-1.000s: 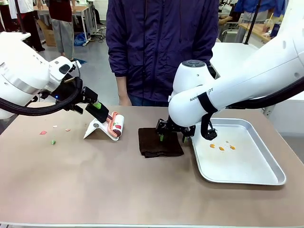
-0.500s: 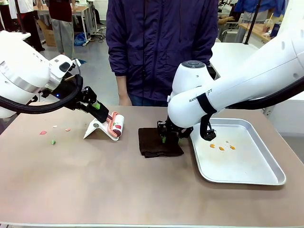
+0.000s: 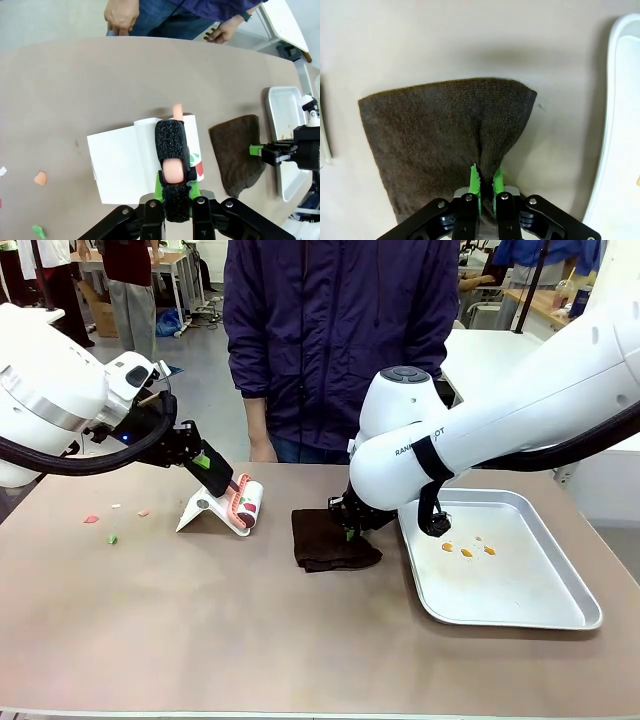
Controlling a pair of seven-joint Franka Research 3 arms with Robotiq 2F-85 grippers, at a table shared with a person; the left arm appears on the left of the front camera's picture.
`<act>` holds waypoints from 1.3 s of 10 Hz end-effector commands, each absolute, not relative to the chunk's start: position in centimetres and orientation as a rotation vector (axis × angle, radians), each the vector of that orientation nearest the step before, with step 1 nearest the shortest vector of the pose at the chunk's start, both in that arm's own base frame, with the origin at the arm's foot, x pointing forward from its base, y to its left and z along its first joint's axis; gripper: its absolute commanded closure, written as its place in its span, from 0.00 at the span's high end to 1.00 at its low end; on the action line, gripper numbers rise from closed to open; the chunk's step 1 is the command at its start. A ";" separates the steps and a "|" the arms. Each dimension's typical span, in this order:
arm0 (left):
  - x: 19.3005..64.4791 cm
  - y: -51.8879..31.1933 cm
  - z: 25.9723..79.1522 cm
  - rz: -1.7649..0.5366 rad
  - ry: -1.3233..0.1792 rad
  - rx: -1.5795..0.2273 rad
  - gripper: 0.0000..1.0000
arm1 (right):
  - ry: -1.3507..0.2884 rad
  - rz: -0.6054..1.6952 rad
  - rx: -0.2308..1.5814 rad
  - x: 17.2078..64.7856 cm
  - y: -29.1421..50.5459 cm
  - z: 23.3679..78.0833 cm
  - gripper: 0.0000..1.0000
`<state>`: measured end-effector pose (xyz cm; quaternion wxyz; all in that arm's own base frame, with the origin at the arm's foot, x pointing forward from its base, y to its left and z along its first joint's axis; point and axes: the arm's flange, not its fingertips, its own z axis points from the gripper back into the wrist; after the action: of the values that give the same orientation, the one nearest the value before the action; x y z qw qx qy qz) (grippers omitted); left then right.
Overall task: Clean the surface of the table.
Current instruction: Hold the Lint Roller with your left hand and the towel with your right hand.
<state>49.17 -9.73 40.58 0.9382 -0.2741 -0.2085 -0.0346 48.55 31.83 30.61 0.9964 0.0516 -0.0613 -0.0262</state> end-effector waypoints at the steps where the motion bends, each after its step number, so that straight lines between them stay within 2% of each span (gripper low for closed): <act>1: 49.4 -9.7 40.7 -0.056 -0.433 -0.571 0.00 | -0.108 -0.070 0.117 48.2 31.4 29.9 0.00; 5: 47.6 -7.6 42.8 -0.050 -0.478 -0.645 0.00 | -0.123 -0.088 0.134 47.8 30.8 30.5 0.00; 6: 46.5 -6.1 43.9 -0.049 -0.494 -0.694 0.00 | -0.128 -0.089 0.185 47.6 30.0 31.3 0.00; 9: 42.0 1.1 47.1 -0.006 -0.475 -0.883 0.00 | -0.134 -0.077 0.464 45.9 25.5 35.6 0.00; 12: 37.9 9.6 47.4 -0.051 -0.355 -1.029 0.01 | -0.071 0.017 0.731 42.8 21.6 38.3 0.00; 13: 37.0 11.6 47.2 -0.074 -0.355 -1.074 0.09 | -0.088 0.058 0.752 41.8 20.7 38.7 0.00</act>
<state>36.47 9.97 47.06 0.8507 -0.4960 -0.1732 -0.0140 44.06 24.94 40.33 0.9352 0.3487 -0.0611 0.0048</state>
